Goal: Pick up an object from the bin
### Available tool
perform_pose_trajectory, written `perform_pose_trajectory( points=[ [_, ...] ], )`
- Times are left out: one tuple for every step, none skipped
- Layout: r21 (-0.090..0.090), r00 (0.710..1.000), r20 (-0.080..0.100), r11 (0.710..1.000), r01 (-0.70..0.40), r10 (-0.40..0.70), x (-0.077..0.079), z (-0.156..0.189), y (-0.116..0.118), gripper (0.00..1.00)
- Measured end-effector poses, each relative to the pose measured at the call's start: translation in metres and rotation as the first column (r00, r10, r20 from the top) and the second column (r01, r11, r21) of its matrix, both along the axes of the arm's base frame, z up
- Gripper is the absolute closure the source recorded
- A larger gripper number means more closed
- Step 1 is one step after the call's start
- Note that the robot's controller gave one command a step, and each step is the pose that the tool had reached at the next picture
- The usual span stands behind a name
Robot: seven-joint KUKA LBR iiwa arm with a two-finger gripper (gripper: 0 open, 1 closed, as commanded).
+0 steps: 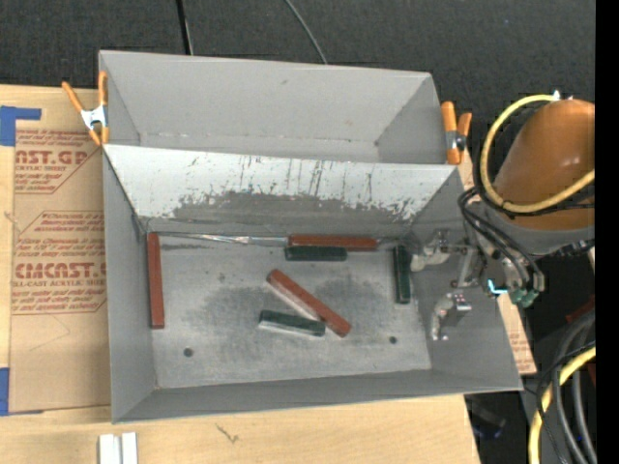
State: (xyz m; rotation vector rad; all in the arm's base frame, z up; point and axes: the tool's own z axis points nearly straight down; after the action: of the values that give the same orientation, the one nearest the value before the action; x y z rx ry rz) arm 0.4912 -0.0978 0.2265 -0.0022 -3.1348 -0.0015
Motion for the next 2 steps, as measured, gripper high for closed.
perform_pose_trajectory(
  points=[
    [-0.001, 1.000, 0.008, 1.000, -0.002, 0.002, 0.002, 0.004, 0.000, 0.00],
    [-0.004, 0.998, 0.016, 0.999, -0.052, 0.052, 0.019, -0.030, 0.017, 0.00]
  ],
)
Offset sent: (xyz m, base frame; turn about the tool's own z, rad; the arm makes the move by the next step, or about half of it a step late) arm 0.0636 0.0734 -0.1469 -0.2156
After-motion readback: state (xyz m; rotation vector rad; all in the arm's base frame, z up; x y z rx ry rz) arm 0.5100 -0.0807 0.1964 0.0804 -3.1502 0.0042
